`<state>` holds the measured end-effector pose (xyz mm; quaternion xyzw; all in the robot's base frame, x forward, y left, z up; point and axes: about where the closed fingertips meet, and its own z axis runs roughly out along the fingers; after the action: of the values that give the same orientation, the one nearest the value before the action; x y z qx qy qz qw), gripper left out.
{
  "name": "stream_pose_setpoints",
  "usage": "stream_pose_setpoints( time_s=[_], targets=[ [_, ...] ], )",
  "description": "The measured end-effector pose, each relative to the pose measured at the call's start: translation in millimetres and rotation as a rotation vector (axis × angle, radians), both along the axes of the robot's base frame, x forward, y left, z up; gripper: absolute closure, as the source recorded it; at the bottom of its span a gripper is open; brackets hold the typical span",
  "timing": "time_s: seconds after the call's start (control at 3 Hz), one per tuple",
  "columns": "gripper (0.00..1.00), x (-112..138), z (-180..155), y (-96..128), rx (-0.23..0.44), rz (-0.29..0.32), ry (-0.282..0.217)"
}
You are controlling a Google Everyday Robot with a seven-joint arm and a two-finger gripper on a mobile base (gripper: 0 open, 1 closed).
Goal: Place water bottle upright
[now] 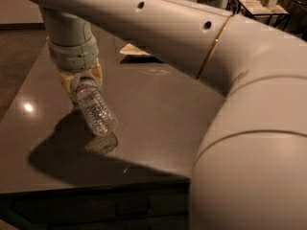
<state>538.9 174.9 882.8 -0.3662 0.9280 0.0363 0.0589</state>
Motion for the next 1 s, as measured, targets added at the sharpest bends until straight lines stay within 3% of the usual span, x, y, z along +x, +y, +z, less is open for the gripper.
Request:
stream_pose_setpoints(
  time_s=[0.33,0.67,1.0],
  targets=[
    [1.00,4.0,30.4,-21.3,0.072,0.114,-0.117],
    [1.00,6.2,45.9,-44.3,0.197,0.207,-0.227],
    [1.00,-0.1,42.2,-59.7,0.338,0.275,-0.285]
  ],
)
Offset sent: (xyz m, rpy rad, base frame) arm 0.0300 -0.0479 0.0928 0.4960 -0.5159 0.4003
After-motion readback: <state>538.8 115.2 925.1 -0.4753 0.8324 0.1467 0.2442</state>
